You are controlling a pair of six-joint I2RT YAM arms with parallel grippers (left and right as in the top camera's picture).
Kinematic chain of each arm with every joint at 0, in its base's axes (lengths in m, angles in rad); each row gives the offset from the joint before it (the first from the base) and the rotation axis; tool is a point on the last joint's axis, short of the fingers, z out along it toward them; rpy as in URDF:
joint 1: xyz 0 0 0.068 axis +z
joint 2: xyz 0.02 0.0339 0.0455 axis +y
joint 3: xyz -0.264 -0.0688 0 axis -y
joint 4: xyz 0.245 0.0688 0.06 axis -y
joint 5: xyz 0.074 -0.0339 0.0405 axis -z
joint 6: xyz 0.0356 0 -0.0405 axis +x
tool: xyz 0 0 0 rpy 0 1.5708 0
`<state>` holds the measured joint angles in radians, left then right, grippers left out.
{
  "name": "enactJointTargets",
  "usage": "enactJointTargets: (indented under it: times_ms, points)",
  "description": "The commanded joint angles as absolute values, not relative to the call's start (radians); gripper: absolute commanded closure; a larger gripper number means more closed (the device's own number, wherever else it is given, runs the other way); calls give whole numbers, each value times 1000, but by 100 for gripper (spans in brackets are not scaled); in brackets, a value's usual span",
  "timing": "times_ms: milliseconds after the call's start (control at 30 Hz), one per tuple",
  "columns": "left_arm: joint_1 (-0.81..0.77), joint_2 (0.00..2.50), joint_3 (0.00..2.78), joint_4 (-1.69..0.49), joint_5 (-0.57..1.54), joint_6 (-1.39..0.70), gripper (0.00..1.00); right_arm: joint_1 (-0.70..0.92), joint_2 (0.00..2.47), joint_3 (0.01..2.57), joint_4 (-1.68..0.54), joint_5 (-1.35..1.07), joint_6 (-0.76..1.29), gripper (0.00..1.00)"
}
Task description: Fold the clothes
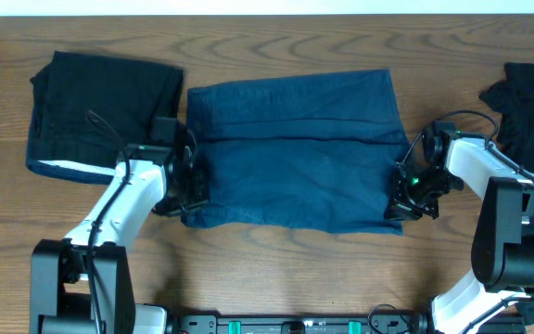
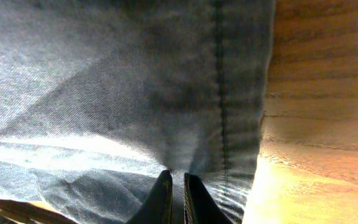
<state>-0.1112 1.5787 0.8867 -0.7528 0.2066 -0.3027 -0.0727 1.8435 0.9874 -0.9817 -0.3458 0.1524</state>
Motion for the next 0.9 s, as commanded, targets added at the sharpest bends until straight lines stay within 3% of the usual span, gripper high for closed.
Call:
enactJointTargets:
  times_ms: [0, 367, 567, 867]
  points:
    - [-103, 1571, 818, -730, 165, -320, 86, -80, 1838, 979, -976, -284, 178, 93]
    - [-104, 1571, 780, -731, 176, -308, 87, -68, 1761, 1226, -1137, -286, 174, 75]
    - [-104, 1571, 780, -731, 233, -306, 87, 1, 1714, 1243, -1103, -288, 150, 68]
    - [-207, 1571, 780, -755, 305, -302, 87, 109, 1736, 1213, -986, -245, 128, 71]
